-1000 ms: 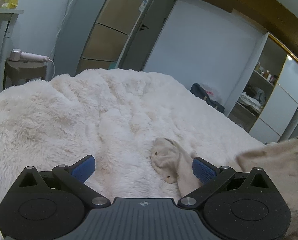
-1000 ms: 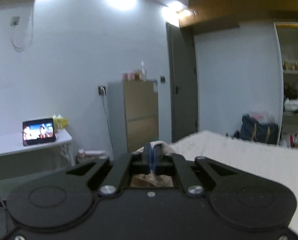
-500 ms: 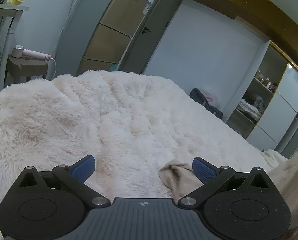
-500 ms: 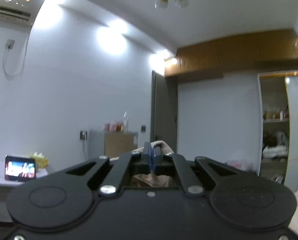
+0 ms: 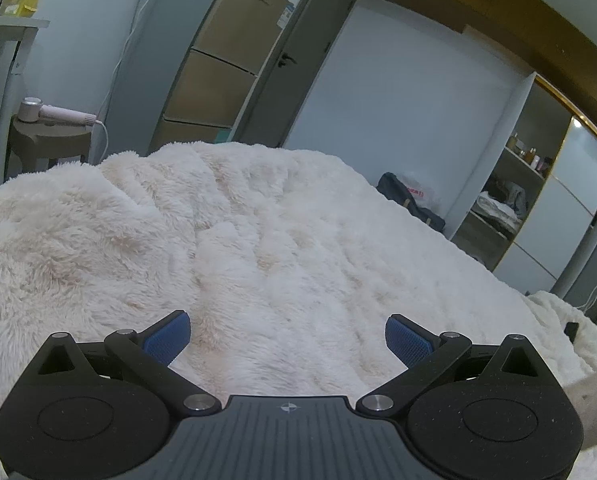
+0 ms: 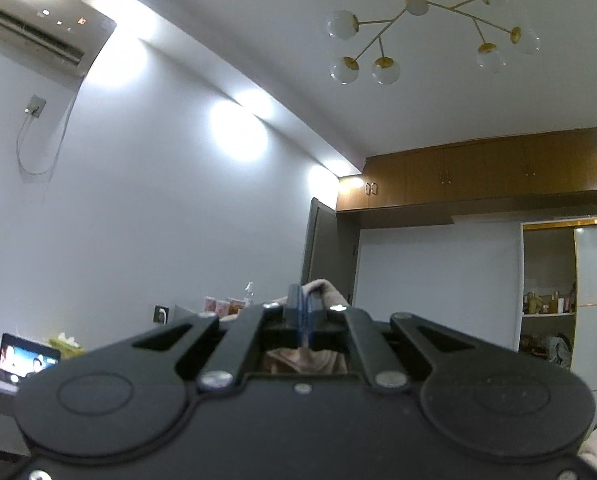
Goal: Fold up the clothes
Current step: 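Lift the garment high with the right gripper and shake it out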
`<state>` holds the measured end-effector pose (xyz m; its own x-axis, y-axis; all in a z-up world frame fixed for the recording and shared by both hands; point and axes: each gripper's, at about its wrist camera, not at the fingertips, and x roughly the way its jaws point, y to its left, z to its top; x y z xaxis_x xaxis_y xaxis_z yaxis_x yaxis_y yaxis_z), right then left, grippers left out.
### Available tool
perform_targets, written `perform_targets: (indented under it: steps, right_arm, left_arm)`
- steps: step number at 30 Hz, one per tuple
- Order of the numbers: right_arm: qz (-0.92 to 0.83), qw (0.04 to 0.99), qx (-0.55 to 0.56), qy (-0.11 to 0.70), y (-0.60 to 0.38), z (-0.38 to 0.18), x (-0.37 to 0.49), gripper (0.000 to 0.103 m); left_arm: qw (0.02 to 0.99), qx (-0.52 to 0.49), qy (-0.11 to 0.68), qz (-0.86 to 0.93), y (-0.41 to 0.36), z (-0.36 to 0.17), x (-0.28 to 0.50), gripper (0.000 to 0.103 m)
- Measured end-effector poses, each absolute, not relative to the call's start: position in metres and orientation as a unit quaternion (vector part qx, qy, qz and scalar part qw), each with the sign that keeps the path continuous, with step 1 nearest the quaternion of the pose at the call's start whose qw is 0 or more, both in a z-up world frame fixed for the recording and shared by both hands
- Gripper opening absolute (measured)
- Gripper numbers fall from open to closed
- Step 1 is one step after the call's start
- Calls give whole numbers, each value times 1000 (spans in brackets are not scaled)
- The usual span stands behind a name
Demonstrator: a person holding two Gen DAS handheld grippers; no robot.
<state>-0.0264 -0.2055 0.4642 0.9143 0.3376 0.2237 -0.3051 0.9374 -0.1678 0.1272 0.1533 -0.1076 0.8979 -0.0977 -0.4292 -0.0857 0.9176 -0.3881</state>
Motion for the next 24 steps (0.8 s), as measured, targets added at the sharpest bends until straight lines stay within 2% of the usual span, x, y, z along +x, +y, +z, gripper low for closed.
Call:
perform_targets:
  steps: [6, 12, 17, 22, 23, 24]
  right_arm:
    - [171, 980, -70, -76, -199, 445, -11, 0]
    - [182, 982, -50, 11, -209, 399, 26, 0]
    - [144, 982, -36, 118, -225, 336, 105, 0]
    - [65, 986, -16, 155, -250, 301, 202, 1]
    - [47, 984, -14, 172, -258, 289, 232, 3]
    - [32, 982, -13, 187, -264, 277, 256, 16]
  left_arm:
    - [962, -156, 221, -18, 139, -105, 125, 103]
    - [963, -139, 230, -32, 132, -106, 125, 103]
    - [964, -125, 233, -38, 126, -107, 124, 103]
    - [964, -117, 236, -40, 124, -109, 125, 103]
    - [964, -119, 236, -40, 124, -109, 126, 103]
    - [963, -121, 236, -40, 125, -109, 127, 103]
